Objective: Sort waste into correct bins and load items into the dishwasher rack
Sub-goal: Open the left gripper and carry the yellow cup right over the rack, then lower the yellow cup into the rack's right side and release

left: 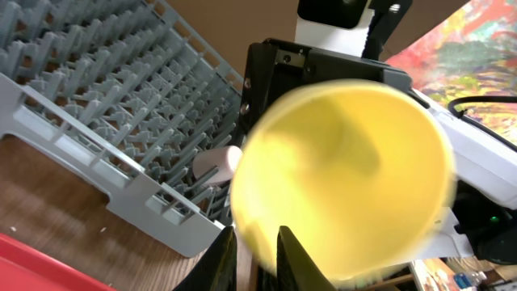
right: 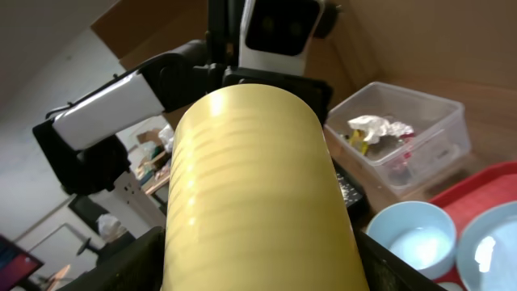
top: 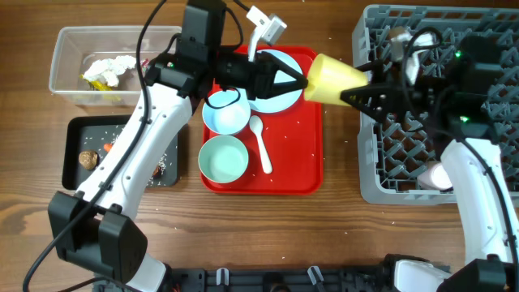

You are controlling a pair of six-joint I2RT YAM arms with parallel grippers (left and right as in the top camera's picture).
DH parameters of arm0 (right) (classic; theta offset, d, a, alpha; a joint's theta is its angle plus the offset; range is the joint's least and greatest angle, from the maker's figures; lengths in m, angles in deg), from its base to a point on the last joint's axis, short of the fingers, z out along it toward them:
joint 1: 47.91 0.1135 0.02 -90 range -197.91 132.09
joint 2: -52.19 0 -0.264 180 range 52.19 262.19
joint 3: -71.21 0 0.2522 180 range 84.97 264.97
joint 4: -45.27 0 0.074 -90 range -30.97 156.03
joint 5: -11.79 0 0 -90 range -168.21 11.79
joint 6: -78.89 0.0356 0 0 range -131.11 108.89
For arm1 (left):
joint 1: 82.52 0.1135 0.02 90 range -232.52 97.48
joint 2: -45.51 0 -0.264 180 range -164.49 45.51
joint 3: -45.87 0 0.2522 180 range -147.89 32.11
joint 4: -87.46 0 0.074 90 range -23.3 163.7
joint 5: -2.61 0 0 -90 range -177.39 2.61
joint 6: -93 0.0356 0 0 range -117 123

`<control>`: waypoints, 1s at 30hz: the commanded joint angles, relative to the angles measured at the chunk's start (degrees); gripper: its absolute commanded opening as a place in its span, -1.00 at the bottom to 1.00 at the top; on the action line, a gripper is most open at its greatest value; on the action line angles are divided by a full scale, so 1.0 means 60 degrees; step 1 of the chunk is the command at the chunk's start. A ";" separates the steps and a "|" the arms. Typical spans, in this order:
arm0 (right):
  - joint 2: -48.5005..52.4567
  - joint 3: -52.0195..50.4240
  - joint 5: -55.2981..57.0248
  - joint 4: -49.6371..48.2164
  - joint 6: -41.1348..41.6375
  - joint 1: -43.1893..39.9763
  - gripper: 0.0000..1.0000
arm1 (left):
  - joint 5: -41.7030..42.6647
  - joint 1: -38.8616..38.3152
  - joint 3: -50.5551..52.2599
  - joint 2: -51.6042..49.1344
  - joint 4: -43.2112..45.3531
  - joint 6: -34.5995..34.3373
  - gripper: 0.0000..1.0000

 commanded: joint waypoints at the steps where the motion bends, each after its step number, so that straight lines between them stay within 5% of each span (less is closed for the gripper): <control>1: 0.0106 0.0084 -0.0594 -0.0004 0.0138 -0.0466 -0.10 | 0.0149 0.0226 -0.0029 -0.0022 -0.0058 0.0044 -0.67; 6: 0.0106 0.0084 -0.0535 -0.0004 0.0321 -0.0809 -0.10 | -0.0295 0.0288 -0.0029 -0.0022 -0.0222 0.0044 -0.66; 11: 0.0106 0.0084 0.0681 0.0386 0.0739 -0.0867 -0.08 | -0.2900 0.0284 -0.0029 -0.0022 -0.1257 0.0044 -0.63; 16: 0.0106 0.0087 0.3770 0.2954 -0.0270 -0.0856 -0.09 | -0.5344 0.0284 -0.0029 -0.0022 -0.2124 0.0044 -0.63; 22: 0.0084 0.0528 0.6637 0.5286 -0.0841 -0.0856 -0.09 | -0.6291 0.0284 -0.0025 -0.0029 -0.2208 0.0044 -0.60; 30: 0.0087 0.4430 1.0462 1.0149 -0.1501 -0.1056 -0.09 | -0.6433 0.0284 -0.0022 -0.0208 -0.2390 0.0047 -0.61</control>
